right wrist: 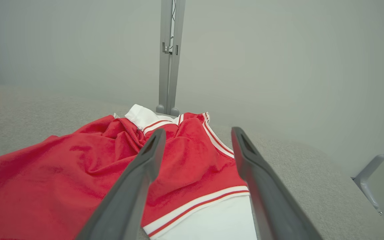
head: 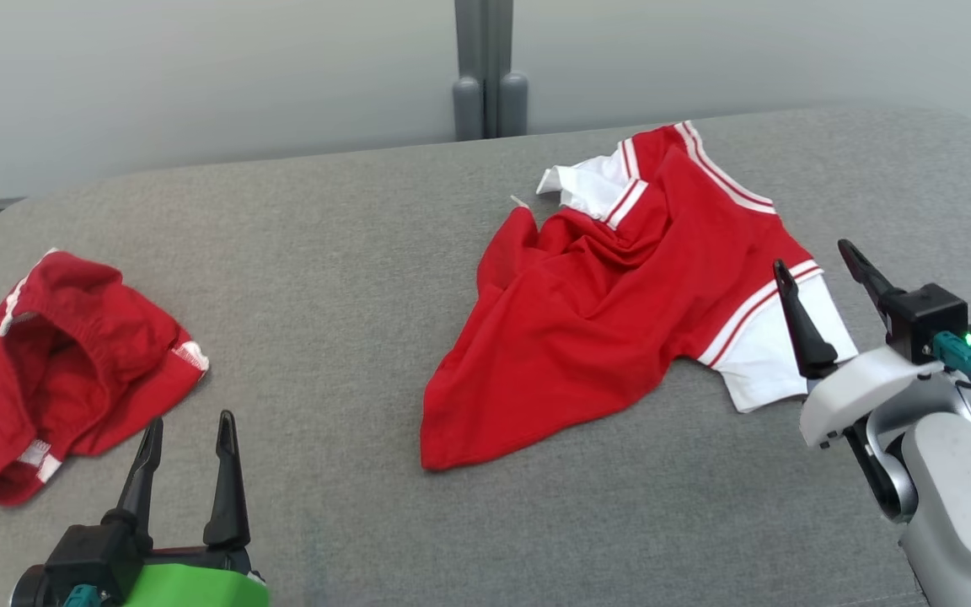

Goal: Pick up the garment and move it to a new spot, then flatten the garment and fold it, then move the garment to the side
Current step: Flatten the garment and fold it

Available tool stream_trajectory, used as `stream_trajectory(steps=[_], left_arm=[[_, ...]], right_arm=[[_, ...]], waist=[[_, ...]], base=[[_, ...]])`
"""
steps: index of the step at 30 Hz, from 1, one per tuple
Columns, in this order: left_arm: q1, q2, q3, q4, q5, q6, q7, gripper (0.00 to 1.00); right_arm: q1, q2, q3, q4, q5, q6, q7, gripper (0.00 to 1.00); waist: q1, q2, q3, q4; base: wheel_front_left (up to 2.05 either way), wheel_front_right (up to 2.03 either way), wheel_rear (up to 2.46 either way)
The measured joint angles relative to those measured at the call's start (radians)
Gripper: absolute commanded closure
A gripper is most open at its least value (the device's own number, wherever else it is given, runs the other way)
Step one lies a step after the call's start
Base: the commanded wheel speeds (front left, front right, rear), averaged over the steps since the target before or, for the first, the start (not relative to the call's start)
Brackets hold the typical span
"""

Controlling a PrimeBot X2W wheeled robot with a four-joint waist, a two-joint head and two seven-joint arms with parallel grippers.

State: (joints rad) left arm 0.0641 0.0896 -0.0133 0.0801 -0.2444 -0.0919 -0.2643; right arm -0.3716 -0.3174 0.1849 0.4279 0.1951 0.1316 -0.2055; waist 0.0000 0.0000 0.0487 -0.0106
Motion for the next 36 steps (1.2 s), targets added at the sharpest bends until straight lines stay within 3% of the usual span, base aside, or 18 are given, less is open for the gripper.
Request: stream_trajectory(steps=[6, 13, 36], left_arm=[[0.008, -0.011, 0.009, 0.002, 0.009, 0.004, 0.0, 0.0], [0.028, -0.021, 0.014, 0.016, 0.018, 0.007, 0.0, 0.0], [0.048, -0.03, 0.021, 0.049, 0.022, 0.002, 0.0, 0.0]], right_arm=[[0.117, 0.014, -0.015, -0.126, 0.006, 0.0, 0.006, 0.0], [0.221, 0.058, -0.051, -0.214, -0.007, 0.0, 0.044, 0.0], [0.3, 0.09, -0.078, -0.304, -0.012, 0.0, 0.111, 0.0]], waist=[[0.0, 0.0, -0.043, -0.052], [0.0, 0.0, -0.078, -0.067], [0.0, 0.0, -0.073, -0.034]], base=[[0.0, 0.0, 0.0], [0.0, 0.0, 0.0], [0.0, 0.0, 0.0]])
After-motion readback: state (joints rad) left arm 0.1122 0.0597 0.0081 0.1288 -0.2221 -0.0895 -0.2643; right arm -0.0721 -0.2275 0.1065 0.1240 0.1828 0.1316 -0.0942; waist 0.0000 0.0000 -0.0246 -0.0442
